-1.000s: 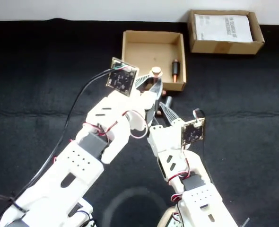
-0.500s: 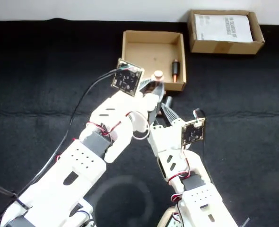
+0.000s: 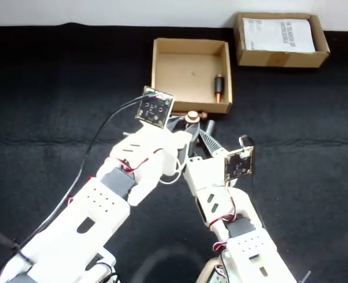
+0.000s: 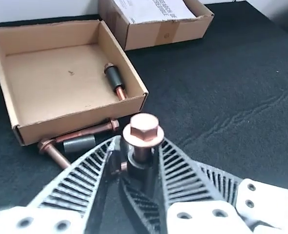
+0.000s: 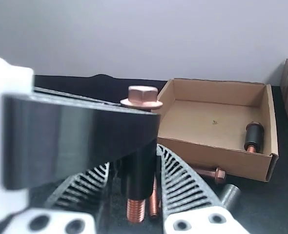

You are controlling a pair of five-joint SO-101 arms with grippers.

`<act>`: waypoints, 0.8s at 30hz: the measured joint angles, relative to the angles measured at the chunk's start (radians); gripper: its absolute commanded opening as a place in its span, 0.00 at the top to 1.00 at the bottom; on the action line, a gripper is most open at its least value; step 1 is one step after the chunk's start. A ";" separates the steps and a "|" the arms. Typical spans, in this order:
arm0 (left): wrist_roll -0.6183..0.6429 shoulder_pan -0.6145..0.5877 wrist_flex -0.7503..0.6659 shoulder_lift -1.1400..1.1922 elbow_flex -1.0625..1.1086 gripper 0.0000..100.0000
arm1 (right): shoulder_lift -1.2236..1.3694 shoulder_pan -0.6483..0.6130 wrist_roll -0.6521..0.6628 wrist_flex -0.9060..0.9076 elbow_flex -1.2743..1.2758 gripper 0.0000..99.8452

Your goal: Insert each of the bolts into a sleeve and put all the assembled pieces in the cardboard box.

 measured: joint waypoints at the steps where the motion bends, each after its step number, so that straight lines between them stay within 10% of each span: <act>1: -0.002 0.002 0.032 -0.017 0.002 0.86 | -0.002 0.002 0.000 0.000 0.000 0.99; 14: -0.002 0.003 0.471 -0.391 0.005 0.87 | 0.003 0.064 0.002 0.123 -0.015 0.99; 24: -0.002 -0.184 0.532 -0.601 0.129 0.99 | 0.005 0.064 -0.051 0.450 -0.250 0.99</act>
